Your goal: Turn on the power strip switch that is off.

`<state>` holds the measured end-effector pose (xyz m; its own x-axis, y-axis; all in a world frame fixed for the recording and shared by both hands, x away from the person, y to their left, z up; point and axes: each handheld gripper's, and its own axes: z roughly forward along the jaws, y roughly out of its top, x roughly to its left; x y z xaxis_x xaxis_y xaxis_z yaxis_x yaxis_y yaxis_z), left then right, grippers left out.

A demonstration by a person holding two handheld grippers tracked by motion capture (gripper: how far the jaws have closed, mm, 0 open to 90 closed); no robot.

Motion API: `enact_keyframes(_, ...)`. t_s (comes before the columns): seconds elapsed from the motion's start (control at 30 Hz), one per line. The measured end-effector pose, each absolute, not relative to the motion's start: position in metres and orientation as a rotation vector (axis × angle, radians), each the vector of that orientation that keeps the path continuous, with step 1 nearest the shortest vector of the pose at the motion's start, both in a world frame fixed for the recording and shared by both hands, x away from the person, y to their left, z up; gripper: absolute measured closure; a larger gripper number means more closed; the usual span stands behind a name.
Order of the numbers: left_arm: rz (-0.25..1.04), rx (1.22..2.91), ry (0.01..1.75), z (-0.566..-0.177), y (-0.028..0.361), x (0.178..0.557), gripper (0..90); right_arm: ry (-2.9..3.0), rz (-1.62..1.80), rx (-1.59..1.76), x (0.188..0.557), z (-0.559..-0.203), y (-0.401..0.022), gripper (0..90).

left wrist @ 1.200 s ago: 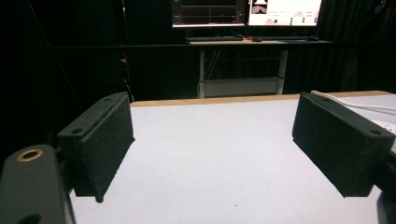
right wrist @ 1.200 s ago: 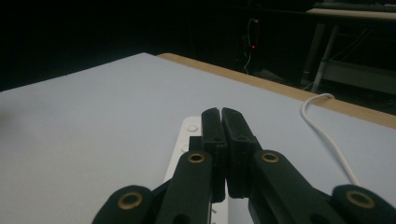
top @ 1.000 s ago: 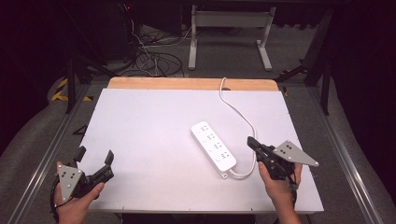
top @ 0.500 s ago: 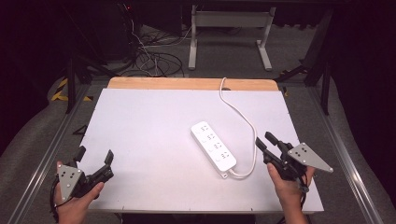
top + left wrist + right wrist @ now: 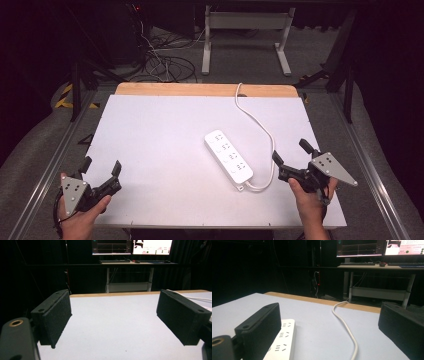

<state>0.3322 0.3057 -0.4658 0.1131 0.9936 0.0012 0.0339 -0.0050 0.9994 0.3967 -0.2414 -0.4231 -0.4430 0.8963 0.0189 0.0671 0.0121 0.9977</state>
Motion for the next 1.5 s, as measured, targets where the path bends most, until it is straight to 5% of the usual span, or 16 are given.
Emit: enact_keyframes(1.5, 1.114, 1.291, 1.147, -0.4661, 0.3061, 0.3316, 13.2, 1.626, 1.48, 1.018, 0.398, -0.4251, -0.2416, 4.6)
